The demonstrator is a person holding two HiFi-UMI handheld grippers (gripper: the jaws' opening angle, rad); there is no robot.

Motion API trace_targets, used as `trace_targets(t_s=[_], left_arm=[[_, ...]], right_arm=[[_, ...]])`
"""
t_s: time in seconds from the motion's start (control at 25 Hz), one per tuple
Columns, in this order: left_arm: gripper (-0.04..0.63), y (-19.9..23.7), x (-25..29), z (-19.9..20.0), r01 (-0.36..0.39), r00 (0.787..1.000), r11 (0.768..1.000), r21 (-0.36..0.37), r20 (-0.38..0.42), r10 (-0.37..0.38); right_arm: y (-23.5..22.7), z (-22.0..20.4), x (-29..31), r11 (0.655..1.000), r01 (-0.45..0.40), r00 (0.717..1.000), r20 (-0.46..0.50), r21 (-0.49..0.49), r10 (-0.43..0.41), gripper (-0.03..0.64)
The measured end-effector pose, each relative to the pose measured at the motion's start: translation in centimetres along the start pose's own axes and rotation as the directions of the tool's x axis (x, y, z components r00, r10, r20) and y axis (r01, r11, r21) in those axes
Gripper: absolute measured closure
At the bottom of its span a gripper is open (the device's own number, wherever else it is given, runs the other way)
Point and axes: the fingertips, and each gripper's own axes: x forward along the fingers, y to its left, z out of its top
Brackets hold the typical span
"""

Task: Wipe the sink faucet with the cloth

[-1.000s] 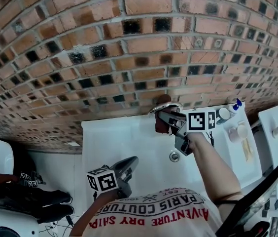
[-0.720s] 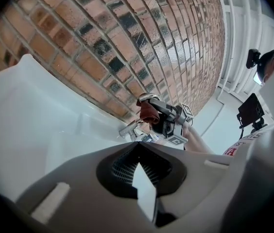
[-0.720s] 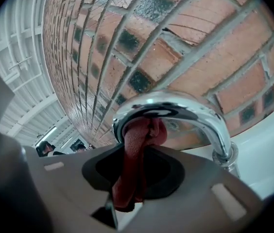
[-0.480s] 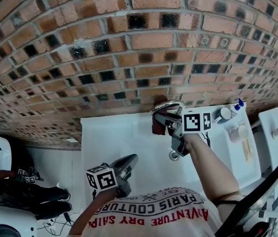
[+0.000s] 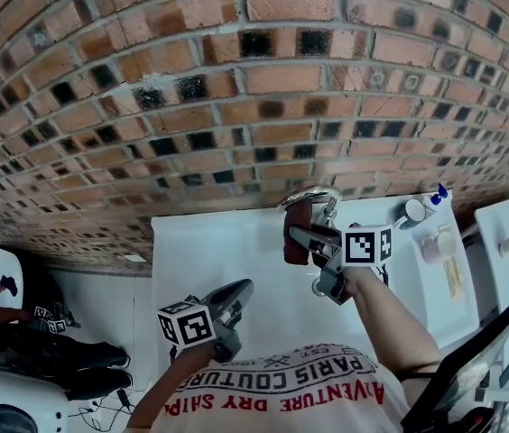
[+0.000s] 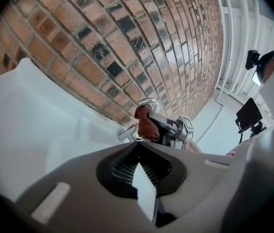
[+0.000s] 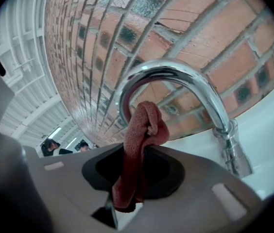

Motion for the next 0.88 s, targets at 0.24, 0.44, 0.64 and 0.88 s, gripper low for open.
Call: trace_targets(t_s=[0.24, 0.44, 0.64, 0.88], left_arm=[[0.595, -1.9, 0.0, 0.4, 0.021, 1.000, 0.999, 0.032, 0.003, -0.021], [0.595, -3.6, 0.2, -0.4, 0.037, 0.999, 0.997, 0.062, -0.017, -0.036], [0.595, -4.4, -0.1, -1.2, 0.035, 0.999, 0.996, 0.079, -0.035, -0.033], [0.595, -5.0, -0.5, -1.7, 0.035, 0.998, 0.995, 0.092, -0.049, -0.030]], right_arm=[[4.9, -5.5, -3.0, 0.980, -0.192, 0.981, -0.028, 0.053, 0.193, 0.526], [5.1, -10.3, -3.7, 0.984, -0.166, 0.980, -0.102, 0.063, 0.172, 0.526], [5.2, -12.7, -3.9, 0.989, -0.140, 0.977, -0.154, 0.038, 0.145, 0.529], [5.6, -13.6, -4.0, 0.989, -0.141, 0.976, -0.160, 0.043, 0.146, 0.529]])
